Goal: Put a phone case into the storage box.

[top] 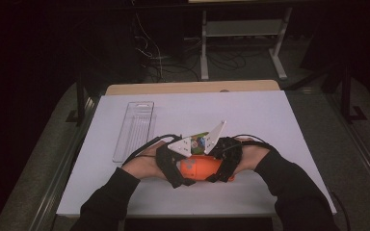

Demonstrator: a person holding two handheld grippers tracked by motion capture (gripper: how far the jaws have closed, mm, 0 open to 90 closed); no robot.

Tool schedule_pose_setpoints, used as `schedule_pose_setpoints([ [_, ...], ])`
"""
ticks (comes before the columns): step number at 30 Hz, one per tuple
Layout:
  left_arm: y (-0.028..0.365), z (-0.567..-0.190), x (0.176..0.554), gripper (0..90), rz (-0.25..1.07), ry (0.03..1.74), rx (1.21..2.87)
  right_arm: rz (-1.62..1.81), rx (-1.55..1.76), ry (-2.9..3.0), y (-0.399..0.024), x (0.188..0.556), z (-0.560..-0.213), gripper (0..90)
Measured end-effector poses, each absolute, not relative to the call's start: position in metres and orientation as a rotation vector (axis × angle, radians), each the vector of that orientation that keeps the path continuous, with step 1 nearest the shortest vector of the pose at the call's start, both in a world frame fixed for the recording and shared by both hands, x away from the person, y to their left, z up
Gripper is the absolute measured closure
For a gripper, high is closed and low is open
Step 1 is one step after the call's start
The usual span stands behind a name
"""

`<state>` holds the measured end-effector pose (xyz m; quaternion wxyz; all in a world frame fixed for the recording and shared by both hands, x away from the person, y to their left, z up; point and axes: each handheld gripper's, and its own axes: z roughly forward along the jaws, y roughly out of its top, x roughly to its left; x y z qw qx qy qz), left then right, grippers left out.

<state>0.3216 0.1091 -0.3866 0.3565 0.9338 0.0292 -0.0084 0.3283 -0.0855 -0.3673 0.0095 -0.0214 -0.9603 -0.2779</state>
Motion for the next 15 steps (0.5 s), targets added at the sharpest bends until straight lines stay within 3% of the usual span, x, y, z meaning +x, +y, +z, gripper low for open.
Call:
schedule_pose_setpoints([
  [7, 0.105, -0.3903, 0.3196, 0.0, -0.04, 0.062, 2.423, -0.876, -0.047, -2.995, -0.0828, 0.3268, -0.3663, 15.2],
  [15, 0.1041, -0.3911, 0.3187, 6.2, -0.042, 0.046, 2.413, -0.88, -0.038, -2.984, -0.082, 0.3271, -0.3669, 15.2],
])
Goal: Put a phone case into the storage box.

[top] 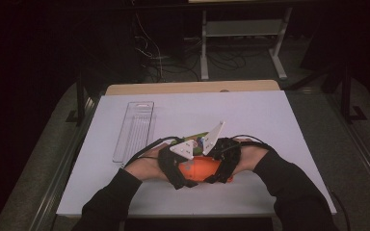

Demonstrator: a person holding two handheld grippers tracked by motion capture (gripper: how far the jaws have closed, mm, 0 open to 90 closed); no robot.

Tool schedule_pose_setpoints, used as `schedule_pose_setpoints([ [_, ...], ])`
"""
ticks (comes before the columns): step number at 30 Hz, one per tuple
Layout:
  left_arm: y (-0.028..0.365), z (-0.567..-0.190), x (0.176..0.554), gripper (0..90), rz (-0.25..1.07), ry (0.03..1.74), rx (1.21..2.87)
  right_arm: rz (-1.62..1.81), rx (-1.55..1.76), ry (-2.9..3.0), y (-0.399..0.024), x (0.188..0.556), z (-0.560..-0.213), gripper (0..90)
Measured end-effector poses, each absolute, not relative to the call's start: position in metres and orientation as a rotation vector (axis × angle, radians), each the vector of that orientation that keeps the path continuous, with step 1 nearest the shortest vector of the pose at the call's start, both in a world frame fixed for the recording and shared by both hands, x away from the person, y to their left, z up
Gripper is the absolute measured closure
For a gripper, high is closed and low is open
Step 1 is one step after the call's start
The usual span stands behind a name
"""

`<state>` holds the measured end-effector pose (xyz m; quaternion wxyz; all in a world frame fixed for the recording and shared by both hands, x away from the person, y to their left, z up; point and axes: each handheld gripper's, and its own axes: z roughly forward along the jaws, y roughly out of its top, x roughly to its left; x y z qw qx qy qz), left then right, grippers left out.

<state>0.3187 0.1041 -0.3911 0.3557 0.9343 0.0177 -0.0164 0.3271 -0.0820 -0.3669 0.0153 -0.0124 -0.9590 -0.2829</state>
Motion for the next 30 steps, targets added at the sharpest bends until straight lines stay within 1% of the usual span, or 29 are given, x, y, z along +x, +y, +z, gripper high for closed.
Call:
schedule_pose_setpoints([
  [3, 0.1029, -0.3923, 0.3181, 7.4, -0.053, 0.051, 2.412, -0.887, -0.038, -2.983, -0.0818, 0.3267, -0.3665, 15.2],
  [5, 0.1028, -0.3922, 0.3183, 11.6, -0.041, 0.044, 2.409, -0.886, -0.036, -2.983, -0.0817, 0.3267, -0.3664, 15.1],
  [7, 0.1026, -0.3922, 0.3183, 13.3, -0.054, 0.048, 2.402, -0.891, -0.023, -2.982, -0.0813, 0.327, -0.3669, 15.1],
  [26, 0.1025, -0.3924, 0.3185, 15.9, -0.078, 0.024, 2.408, -0.886, -0.033, -2.951, -0.0824, 0.3268, -0.3687, 14.8],
  [27, 0.1019, -0.3934, 0.3169, 15.9, -0.084, 0.045, 2.404, -0.888, -0.038, -2.948, -0.0826, 0.3263, -0.3695, 14.7],
  [30, 0.1013, -0.3942, 0.3167, 16.0, -0.071, 0.06, 2.411, -0.911, -0.057, -2.958, -0.0837, 0.326, -0.3707, 11.5],
])
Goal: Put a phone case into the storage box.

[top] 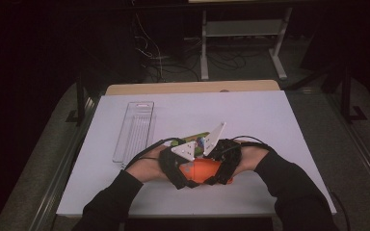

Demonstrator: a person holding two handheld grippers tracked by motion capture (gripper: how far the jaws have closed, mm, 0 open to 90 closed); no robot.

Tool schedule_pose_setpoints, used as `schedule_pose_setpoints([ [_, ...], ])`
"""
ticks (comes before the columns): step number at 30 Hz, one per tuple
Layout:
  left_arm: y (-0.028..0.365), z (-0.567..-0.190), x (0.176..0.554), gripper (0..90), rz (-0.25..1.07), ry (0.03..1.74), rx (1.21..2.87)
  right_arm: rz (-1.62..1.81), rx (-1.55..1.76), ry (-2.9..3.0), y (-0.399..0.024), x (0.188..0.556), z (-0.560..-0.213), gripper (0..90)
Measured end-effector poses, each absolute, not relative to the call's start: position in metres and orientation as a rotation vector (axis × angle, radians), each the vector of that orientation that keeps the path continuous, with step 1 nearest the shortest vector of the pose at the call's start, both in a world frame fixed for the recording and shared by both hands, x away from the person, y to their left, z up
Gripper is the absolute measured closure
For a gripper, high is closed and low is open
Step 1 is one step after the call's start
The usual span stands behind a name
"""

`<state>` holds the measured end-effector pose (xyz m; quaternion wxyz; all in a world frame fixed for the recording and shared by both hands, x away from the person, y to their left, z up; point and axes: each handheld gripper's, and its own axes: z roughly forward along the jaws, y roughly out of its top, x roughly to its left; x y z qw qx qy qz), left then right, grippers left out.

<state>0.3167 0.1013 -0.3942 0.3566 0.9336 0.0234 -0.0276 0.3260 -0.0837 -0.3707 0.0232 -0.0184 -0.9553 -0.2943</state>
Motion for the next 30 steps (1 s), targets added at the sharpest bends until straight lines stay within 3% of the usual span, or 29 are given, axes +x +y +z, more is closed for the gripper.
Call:
schedule_pose_setpoints([
  [3, 0.102, -0.394, 0.317, 16.0, -0.047, 0.078, 2.414, -0.939, -0.112, -2.961, -0.089, 0.33, -0.368, 4.1],
  [6, 0.103, -0.394, 0.319, 16.0, -0.014, 0.112, 2.423, -1.007, -0.171, -2.945, -0.098, 0.333, -0.365, 2.1],
  [19, 0.102, -0.406, 0.316, 16.0, 0.1, 0.36, 2.444, -1.207, -0.538, -2.888, -0.143, 0.333, -0.361, 2.1],
  [30, 0.103, -0.404, 0.32, 16.0, 0.205, 0.536, 2.38, -1.199, -0.952, -2.78, -0.156, 0.325, -0.388, 1.2],
])
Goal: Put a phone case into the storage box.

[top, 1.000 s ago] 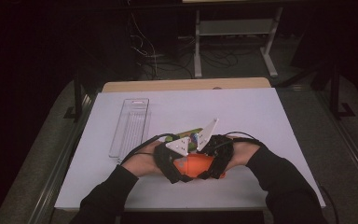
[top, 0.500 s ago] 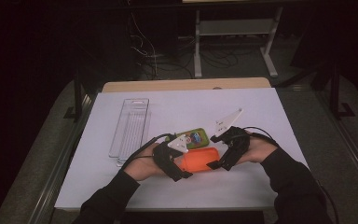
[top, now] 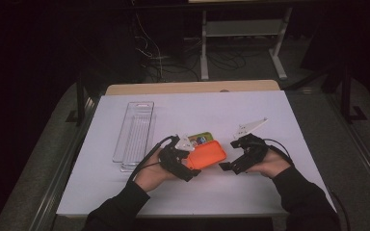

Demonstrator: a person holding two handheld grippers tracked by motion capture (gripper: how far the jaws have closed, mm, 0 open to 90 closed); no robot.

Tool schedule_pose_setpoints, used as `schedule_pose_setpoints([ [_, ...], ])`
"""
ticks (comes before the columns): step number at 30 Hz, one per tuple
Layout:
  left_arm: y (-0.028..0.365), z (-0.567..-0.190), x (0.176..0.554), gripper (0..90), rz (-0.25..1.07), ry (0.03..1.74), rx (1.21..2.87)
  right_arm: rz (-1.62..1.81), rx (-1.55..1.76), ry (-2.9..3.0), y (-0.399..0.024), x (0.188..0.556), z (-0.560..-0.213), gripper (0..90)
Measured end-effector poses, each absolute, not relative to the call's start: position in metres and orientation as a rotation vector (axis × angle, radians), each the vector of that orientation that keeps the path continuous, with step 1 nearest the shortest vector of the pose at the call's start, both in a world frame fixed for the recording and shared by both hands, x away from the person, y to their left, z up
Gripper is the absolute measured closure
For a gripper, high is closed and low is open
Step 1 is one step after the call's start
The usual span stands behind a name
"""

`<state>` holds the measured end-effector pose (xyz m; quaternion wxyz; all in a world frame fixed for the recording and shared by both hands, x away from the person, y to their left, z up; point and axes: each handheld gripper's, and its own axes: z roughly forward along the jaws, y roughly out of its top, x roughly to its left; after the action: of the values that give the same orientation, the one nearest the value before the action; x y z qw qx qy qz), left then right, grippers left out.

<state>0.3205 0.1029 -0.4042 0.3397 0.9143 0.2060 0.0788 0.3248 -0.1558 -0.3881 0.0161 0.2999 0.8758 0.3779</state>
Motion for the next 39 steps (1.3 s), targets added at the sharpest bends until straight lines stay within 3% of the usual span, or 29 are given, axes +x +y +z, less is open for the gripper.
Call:
schedule_pose_setpoints([
  [10, 0.111, -0.404, 0.326, 16.0, 0.203, 0.642, 2.363, 1.175, 1.11, 2.517, -0.154, 0.301, -0.412, 0.9],
  [18, 0.112, -0.403, 0.328, 15.9, 0.202, 0.656, 2.358, 1.218, 1.171, 2.43, -0.155, 0.303, -0.418, 0.9],
  [39, 0.115, -0.403, 0.33, 16.0, 0.177, 0.662, 2.347, 1.071, 0.881, 2.364, -0.144, 0.295, -0.416, 1.0],
])
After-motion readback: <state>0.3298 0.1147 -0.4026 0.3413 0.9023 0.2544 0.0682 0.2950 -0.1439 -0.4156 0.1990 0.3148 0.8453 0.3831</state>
